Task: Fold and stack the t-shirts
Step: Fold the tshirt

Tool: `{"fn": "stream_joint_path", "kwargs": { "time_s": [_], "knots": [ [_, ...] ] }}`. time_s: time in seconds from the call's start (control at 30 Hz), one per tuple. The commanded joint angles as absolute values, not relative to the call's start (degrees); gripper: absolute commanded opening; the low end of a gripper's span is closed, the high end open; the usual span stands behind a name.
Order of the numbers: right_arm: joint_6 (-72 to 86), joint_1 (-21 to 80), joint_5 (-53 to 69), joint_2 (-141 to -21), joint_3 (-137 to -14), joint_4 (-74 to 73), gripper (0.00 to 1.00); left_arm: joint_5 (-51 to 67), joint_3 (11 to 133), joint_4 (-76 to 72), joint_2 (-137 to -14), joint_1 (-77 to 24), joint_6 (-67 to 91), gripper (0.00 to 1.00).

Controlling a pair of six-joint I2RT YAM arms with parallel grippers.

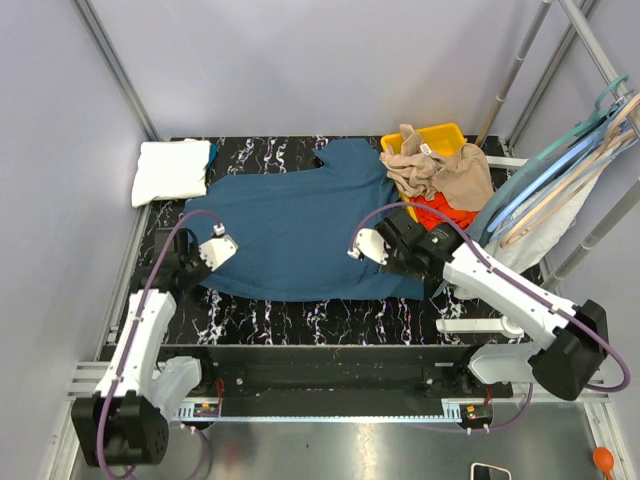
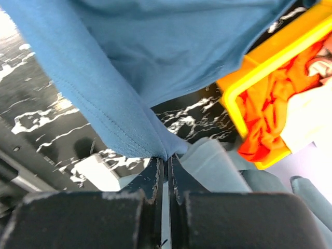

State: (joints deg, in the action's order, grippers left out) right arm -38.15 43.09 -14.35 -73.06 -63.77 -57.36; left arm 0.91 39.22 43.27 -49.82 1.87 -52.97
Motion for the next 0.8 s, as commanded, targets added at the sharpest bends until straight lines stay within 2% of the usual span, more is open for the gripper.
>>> {"fn": "stream_joint_path", "kwargs": {
  "time_s": [0.0, 0.4, 0.77],
  "knots": [
    [-41.0, 39.8, -16.4, -75.8, -69.0, -55.4, 0.0, 0.2, 40.5, 34.5, -53.9, 2.3, -53.1, 0.0],
    [-44.4, 33.9, -16.7, -87.8, -76.3, -54.0, 0.0, -0.9, 48.2, 24.4, -73.3, 6.7, -54.2, 0.0],
    [-46.5, 28.9, -17.7, -94.0, -79.2, -52.6, 0.0, -0.4, 52.6, 19.4, -83.0, 8.9, -54.4, 0.0]
  ]
}}
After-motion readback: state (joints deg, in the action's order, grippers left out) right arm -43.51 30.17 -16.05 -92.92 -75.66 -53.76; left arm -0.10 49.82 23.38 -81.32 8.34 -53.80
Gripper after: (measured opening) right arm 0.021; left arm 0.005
